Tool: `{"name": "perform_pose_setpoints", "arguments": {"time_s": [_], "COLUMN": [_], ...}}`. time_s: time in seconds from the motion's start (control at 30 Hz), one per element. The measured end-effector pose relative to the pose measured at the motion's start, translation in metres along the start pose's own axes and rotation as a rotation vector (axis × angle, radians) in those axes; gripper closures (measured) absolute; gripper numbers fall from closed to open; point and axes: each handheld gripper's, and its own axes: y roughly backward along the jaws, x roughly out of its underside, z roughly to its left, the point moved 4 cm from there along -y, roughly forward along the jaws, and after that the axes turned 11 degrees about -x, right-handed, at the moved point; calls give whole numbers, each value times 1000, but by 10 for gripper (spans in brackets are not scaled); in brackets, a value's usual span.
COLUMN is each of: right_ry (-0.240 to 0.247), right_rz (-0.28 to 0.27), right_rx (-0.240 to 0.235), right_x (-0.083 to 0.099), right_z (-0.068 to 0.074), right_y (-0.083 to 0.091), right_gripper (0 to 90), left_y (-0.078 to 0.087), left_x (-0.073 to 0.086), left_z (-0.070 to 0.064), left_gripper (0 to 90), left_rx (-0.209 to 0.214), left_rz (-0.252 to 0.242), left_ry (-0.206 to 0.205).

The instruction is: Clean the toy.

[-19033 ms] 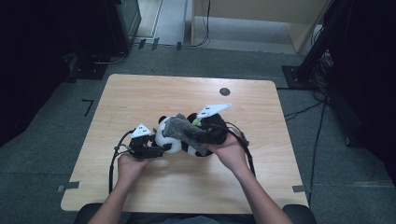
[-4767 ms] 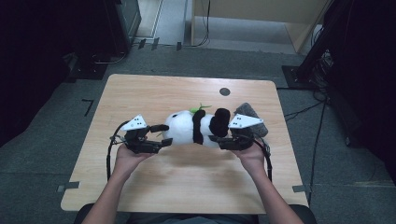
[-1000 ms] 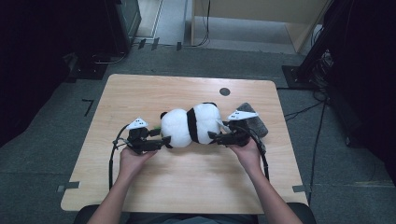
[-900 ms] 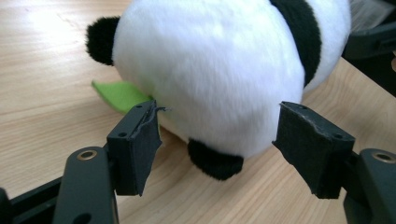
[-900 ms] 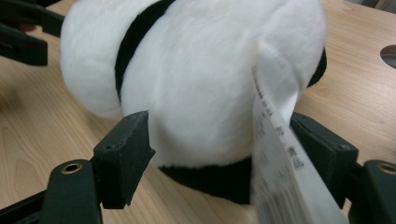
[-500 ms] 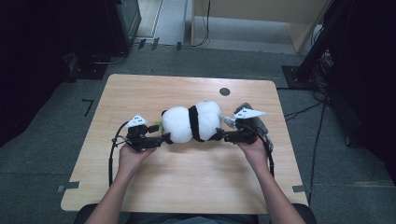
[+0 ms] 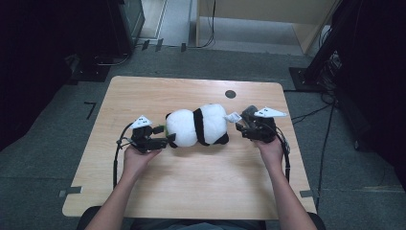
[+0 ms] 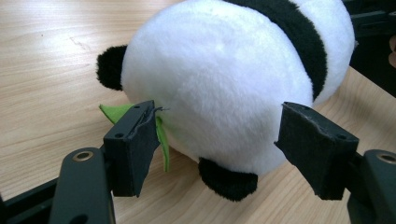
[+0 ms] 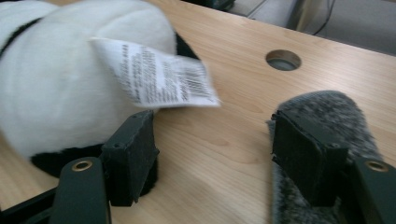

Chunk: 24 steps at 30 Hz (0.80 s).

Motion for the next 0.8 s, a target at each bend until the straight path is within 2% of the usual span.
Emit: {"name": "perform_pose_setpoints", "arguments": {"time_s": [0.33,0.5,0.67,0.8], "right_ry": [-23,-31,-61,-91], "right_rz": [-32,-54,-42,-35], "right_rx": [99,132,171,164], "right_x": [7,8,17,24], "right_z": [-24,-35,-53,-62], "right_y": [8,14,13,10], "right_gripper": [309,316,328,357], "left_y": [-3,-4,-4,-4], "left_x": [2,2,3,3], "left_z": [1,0,0,0], "left_gripper": [282,283,281,281], "left_rx": [-14,-12,-10,-14], "left_rz": [22,19,22,19], "left_ry": [-7,-14,-15,-18]}}
